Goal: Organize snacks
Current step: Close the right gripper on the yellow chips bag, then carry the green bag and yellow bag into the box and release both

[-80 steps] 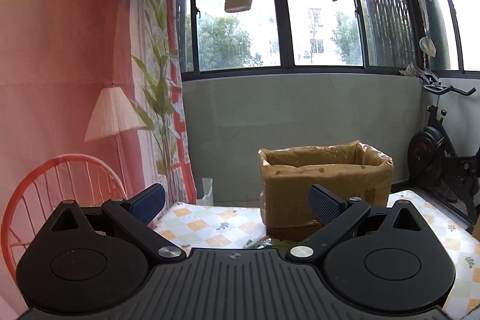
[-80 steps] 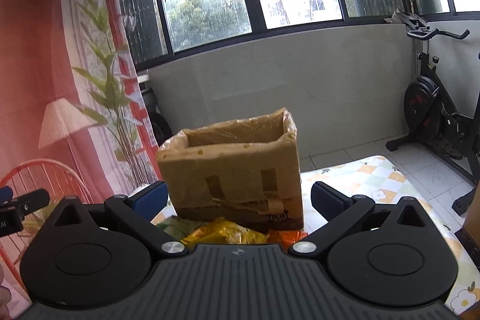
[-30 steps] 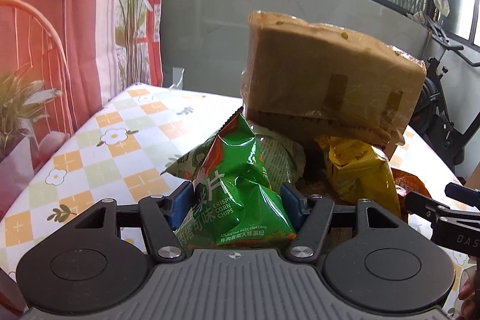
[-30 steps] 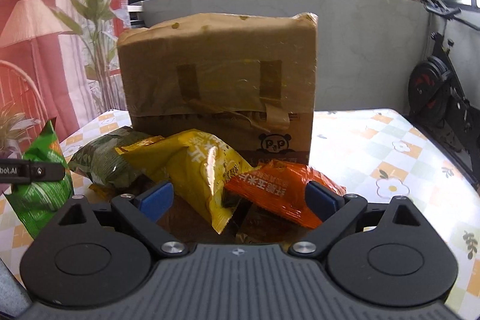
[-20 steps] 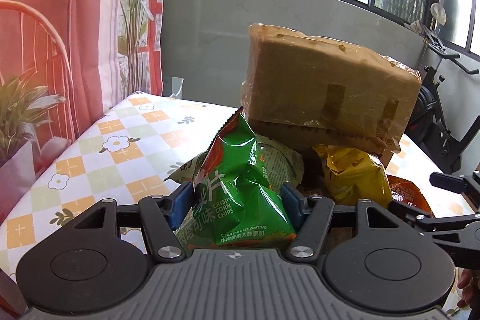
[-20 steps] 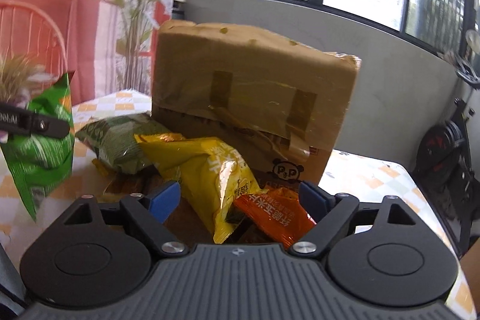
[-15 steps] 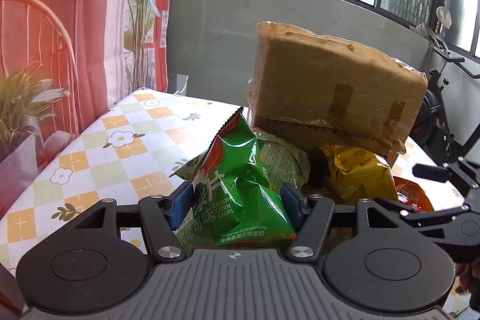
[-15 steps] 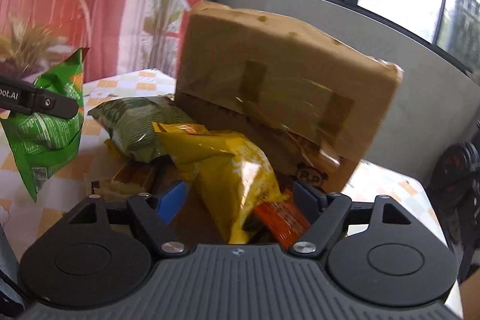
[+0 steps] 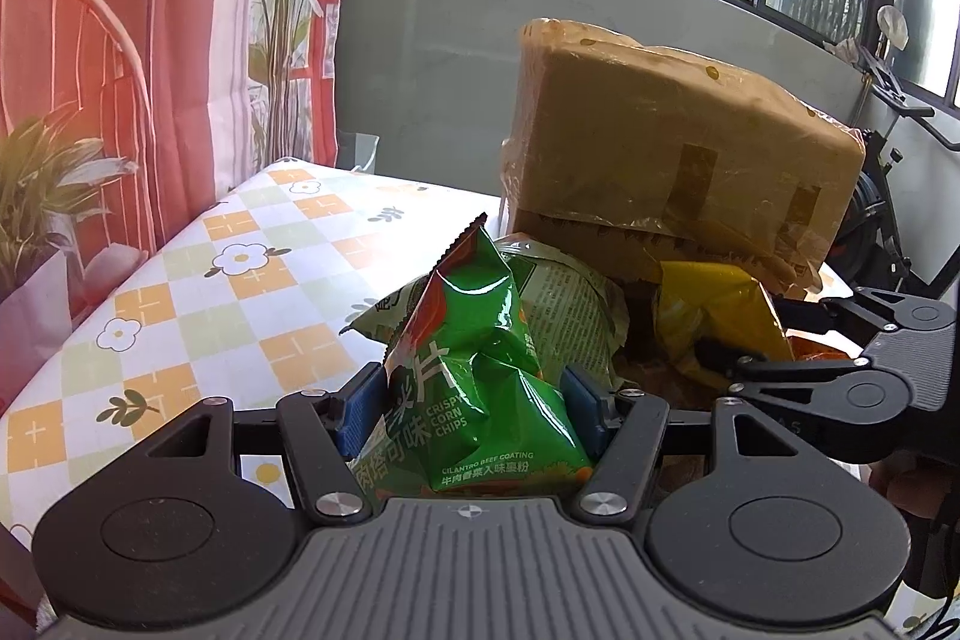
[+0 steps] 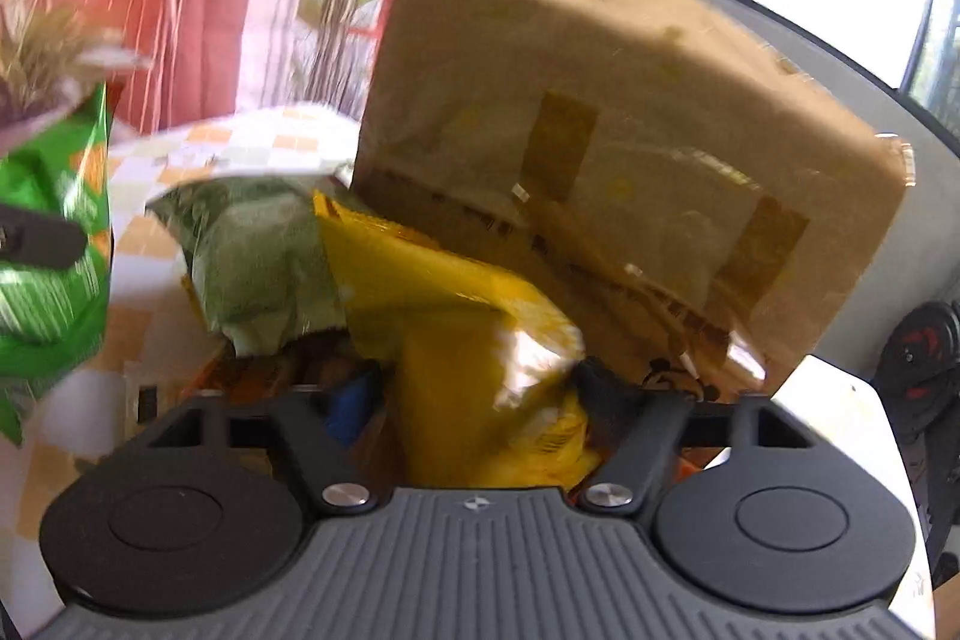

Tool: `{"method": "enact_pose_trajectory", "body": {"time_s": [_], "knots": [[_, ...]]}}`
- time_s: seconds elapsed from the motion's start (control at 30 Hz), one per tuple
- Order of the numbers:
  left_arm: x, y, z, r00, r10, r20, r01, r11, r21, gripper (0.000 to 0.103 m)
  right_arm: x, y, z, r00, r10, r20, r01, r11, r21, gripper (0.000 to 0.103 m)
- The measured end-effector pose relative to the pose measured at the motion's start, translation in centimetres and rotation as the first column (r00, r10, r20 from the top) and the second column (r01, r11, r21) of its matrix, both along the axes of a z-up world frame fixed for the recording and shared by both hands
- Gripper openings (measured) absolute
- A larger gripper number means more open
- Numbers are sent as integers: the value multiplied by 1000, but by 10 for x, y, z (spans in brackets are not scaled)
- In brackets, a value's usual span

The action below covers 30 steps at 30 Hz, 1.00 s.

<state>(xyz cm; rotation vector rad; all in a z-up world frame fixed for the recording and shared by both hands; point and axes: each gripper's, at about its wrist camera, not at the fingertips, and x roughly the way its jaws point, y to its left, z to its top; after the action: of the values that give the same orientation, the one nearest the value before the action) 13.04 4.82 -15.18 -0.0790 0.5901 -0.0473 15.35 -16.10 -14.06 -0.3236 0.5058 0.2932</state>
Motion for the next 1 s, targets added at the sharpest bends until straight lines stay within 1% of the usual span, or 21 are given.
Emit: {"method": "enact_pose_trajectory", "body": {"time_s": [0.07,0.13,0.23,0.33,0.43,0.53,0.67,0.83,1.0], "knots": [[-1,-1,1,1000,-3,5,3,1000,3,66,-8,-4,4,1000,2,17,-3,998,57,58],[-2,-1,2,1000,-5,12,5,1000,4,66,-20,-6,8,999,5,40,-9,996,94,57],[-4,-2,4,1000,-10,18,10,1000,8,66,-39,-9,10,998,15,64,-23,991,132,56],[-7,-4,7,999,-23,26,23,1000,14,66,-51,-15,12,998,29,63,-39,986,164,56],[-9,-6,11,999,-34,35,34,999,8,66,-60,-24,23,998,20,63,-33,978,205,55],[-10,-6,19,997,-48,53,48,999,4,66,-68,-30,37,996,-3,90,-18,972,236,55],[-11,-7,37,993,-90,82,90,996,-3,66,-77,-42,54,992,-25,123,-11,959,284,55],[-10,-9,73,975,-170,145,166,985,35,66,-74,-52,83,984,-18,176,-36,954,296,55],[8,-5,114,953,-224,202,230,973,-5,66,-61,-66,121,971,-26,237,-58,940,337,55]]}}
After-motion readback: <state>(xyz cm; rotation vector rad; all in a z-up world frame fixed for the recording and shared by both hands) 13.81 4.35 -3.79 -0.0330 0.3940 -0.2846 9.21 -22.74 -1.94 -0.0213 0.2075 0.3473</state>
